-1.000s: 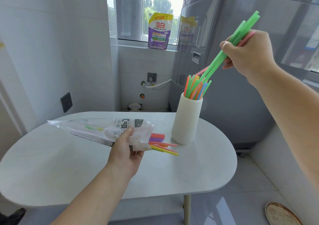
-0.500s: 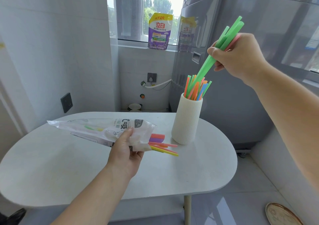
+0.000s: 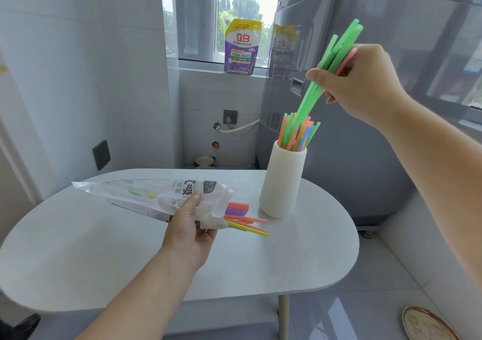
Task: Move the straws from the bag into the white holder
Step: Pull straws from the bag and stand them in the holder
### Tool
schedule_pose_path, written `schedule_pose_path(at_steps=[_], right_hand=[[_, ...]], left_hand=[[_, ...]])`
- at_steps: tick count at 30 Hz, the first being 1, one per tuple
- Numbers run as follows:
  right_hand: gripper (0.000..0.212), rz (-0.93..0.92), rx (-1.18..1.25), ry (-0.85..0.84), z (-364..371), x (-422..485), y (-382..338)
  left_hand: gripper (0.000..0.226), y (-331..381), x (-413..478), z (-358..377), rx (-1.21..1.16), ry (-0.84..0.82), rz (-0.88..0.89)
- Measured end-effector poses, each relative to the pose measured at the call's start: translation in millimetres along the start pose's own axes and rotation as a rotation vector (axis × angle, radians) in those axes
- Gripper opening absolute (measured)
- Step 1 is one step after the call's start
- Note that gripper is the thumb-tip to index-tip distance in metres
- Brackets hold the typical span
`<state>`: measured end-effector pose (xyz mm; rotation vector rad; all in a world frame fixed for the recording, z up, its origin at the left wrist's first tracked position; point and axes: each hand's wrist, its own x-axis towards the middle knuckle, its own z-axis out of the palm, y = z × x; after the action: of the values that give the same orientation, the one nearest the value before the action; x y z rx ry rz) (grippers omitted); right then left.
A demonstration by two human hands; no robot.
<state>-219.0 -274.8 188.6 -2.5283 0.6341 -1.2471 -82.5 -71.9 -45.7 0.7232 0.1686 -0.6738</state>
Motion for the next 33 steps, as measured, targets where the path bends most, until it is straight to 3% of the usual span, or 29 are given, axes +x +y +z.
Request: schedule_pose_path(at_steps=[7,14,27,33], right_hand=[[0.021,-0.072,-0.03,-0.032,3.0,-3.6,-14.4],[0.035,-0.063,-0.074,-0.047,12.9,-1.2,-11.7],[0.036,0.197,0.001,-0.035,39.8,-8.4,13.3],[0.044,0.251,-0.043,-0.132,48.5,-9.8,17.2]], left_hand=[[0.042,0.1,0.1,-0.4,-0.007,-0.005,-0.005],[0.048,1.3,0.5,1.0,-0.009,-0.009,-0.002],[0.049,0.8,-0.6,1.6,-0.007,0.009,0.002],[0.05,-0.7,-0.3,1.5,-0.004,0.015,-0.007]])
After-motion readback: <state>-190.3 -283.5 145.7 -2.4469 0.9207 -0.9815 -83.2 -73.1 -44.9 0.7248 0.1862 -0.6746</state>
